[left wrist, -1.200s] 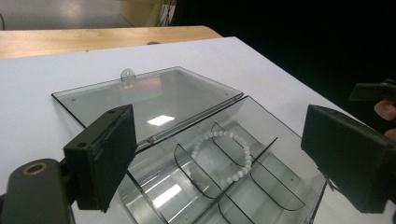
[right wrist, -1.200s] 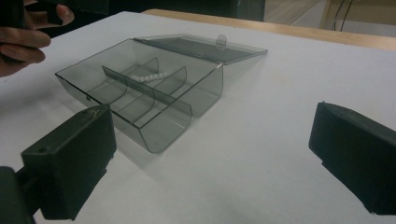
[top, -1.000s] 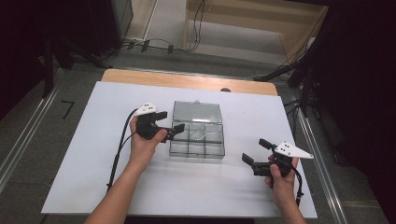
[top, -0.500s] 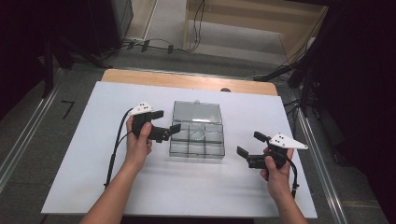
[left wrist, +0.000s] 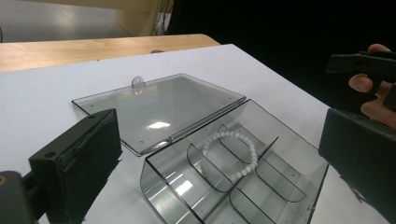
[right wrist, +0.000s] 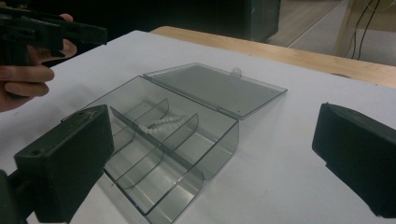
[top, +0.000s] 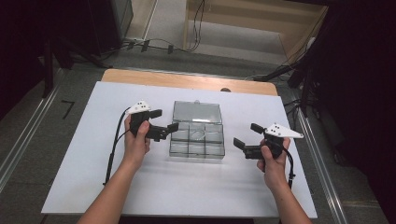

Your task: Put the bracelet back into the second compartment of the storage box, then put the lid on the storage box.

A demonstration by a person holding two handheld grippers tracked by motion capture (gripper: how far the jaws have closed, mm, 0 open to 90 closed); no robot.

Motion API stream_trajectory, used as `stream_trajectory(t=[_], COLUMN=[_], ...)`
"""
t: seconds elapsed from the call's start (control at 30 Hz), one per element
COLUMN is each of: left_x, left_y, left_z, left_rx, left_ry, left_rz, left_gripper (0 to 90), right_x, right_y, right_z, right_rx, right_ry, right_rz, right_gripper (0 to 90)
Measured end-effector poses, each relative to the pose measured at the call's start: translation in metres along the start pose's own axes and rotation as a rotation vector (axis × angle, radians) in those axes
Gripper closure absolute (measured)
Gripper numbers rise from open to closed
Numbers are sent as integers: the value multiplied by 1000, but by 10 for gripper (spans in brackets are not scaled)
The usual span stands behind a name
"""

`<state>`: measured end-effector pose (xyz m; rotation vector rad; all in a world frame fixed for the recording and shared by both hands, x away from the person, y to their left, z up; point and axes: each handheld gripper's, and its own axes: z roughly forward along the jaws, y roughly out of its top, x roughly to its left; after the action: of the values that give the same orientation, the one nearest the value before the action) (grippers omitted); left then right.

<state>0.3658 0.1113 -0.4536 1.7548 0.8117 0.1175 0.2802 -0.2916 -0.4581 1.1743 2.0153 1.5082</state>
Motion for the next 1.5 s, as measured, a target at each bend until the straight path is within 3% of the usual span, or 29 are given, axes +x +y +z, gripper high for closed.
stream_trajectory(t=[0.4, 0.53, 0.7, 0.8, 0.93, 1.17, 1.4, 1.5], left_x=[0, 0, -1, 2, 9, 19, 27, 30], left_y=[3, 6, 12, 13, 17, 23, 25, 25], left_z=[7, 8, 13, 17, 22, 32, 44, 50], left_rx=[18, 4, 11, 11, 7, 11, 41, 63], left_ry=[-3, -28, -9, -1, -1, 19, 21, 44], left_rz=[19, -15, 5, 4, -17, -40, -76, -72], left_gripper=[0, 0, 0, 0, 0, 0, 8, 8], right_x=[-4, -4, -11, -13, -13, -18, -24, -27], right_y=[14, 16, 19, 23, 29, 36, 37, 38], right_z=[22, 29, 35, 39, 46, 61, 78, 85], right_rx=[18, 24, 34, 43, 61, 69, 120, 140], right_ry=[31, 34, 37, 47, 51, 58, 59, 63], right_rz=[9, -3, 19, 25, -5, 29, 41, 48], right_gripper=[0, 0, 0, 0, 0, 0, 0, 0])
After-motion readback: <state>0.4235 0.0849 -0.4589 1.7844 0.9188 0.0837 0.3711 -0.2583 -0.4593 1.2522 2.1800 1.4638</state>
